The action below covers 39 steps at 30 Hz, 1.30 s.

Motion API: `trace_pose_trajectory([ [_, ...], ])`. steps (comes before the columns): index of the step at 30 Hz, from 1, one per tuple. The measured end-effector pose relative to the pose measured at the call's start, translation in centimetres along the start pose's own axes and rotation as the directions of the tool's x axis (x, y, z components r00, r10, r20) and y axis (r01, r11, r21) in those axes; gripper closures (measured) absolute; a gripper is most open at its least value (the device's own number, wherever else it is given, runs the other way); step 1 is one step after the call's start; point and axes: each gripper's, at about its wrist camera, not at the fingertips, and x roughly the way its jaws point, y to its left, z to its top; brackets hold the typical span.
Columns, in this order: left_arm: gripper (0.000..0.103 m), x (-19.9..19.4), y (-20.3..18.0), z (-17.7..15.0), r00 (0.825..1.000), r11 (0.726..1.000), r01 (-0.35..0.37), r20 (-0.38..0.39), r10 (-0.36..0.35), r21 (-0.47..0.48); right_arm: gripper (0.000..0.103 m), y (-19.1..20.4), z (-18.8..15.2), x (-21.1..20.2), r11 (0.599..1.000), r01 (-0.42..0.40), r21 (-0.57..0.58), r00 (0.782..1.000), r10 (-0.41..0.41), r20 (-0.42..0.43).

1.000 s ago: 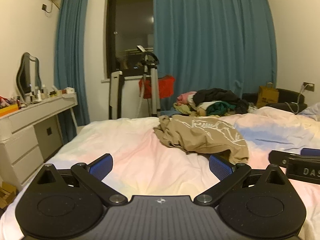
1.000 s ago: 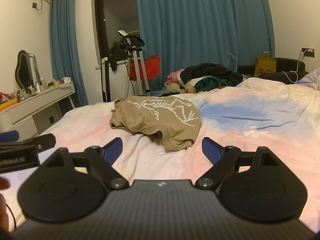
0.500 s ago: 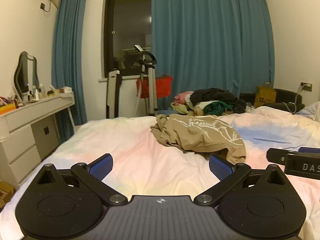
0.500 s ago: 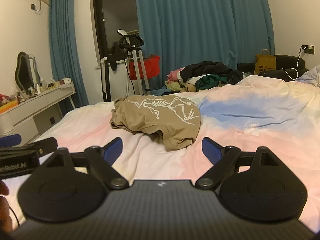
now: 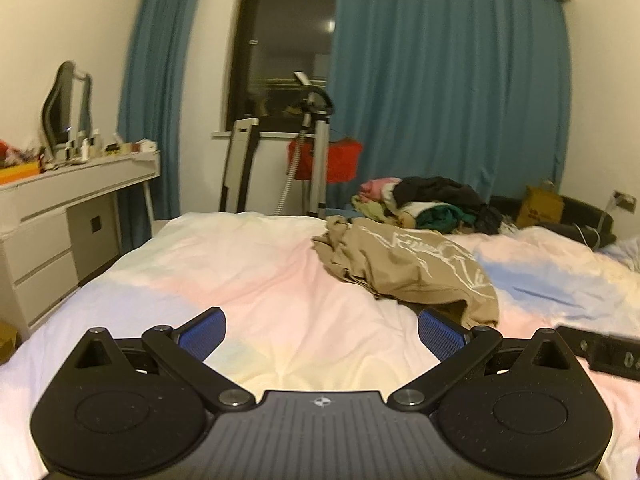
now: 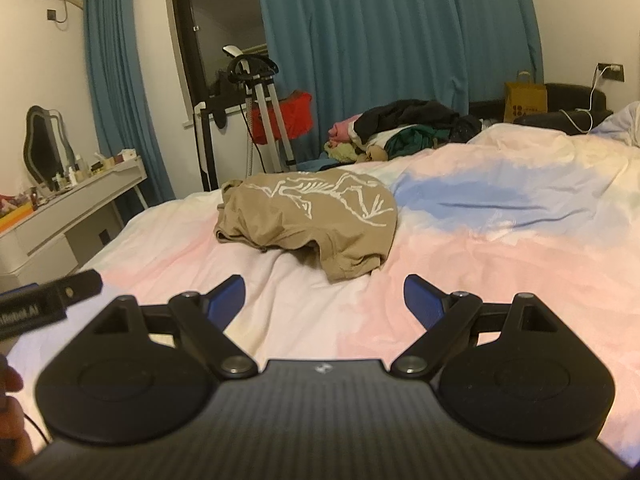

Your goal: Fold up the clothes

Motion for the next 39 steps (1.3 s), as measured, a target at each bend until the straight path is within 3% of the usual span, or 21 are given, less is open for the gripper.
trace_pose_trajectory([
  [5, 0.000, 0.8, 0.8, -0.4, 1.000, 0.998, 0.007, -0.013, -0.007, -0.067, 0.016, -0.5, 0.0, 1.9, 1.000, 0.031, 0.004, 1.000, -0.031, 0.000],
  [8, 0.000, 1.7, 1.0, -0.8, 0.999, 0.995, 0.004, -0.044, -0.008, -0.096, 0.026, -1.0, 0.2, 4.4, 0.999, 0.053, -0.005, 0.999, -0.053, -0.010],
  [10, 0.000, 2.2, 1.2, -1.0, 0.998, 0.994, 0.007, -0.061, -0.014, -0.113, 0.027, -1.3, 0.2, 6.1, 0.998, 0.057, 0.010, 0.998, -0.056, -0.026],
  [17, 0.000, 4.5, 1.1, -1.9, 0.994, 0.994, -0.009, -0.113, -0.004, -0.111, 0.034, -2.4, 0.1, 12.0, 0.996, 0.072, 0.056, 0.994, -0.067, -0.089],
  [19, 0.000, 5.2, 0.9, -2.1, 0.993, 0.995, -0.021, -0.116, 0.009, -0.102, 0.039, -2.7, 0.1, 13.7, 0.995, 0.077, 0.069, 0.992, -0.070, -0.106],
  [23, 0.001, 6.4, 0.9, -2.1, 0.994, 0.995, -0.024, -0.109, 0.013, -0.098, 0.040, -3.3, 0.1, 17.1, 0.992, 0.088, 0.094, 0.987, -0.074, -0.142],
  [26, 0.003, 7.4, 1.0, -2.4, 0.994, 0.996, -0.027, -0.106, 0.017, -0.088, 0.040, -2.0, -0.2, 19.2, 0.998, 0.044, 0.050, 0.989, -0.037, -0.140],
  [29, 0.007, 8.5, 0.9, -2.7, 0.994, 0.998, -0.020, -0.110, 0.012, -0.065, 0.040, -0.3, -0.6, 21.1, 0.996, 0.081, -0.046, 0.988, -0.086, -0.126],
  [31, 0.010, 9.4, 0.6, -3.0, 0.994, 0.999, -0.015, -0.108, 0.012, -0.034, 0.058, -0.4, -0.2, 21.9, 0.992, 0.126, -0.030, 0.986, -0.128, -0.104],
  [32, 0.011, 9.8, 0.5, -3.1, 0.994, 1.000, -0.013, -0.107, 0.011, -0.018, 0.080, -0.6, 0.1, 21.8, 0.990, 0.139, -0.026, 0.986, -0.141, -0.086],
  [39, 0.015, 11.3, -1.8, -3.4, 0.995, 0.995, 0.049, -0.085, -0.041, 0.092, 0.085, -0.5, 3.6, 16.7, 0.998, 0.068, 0.006, 0.998, -0.069, 0.013],
])
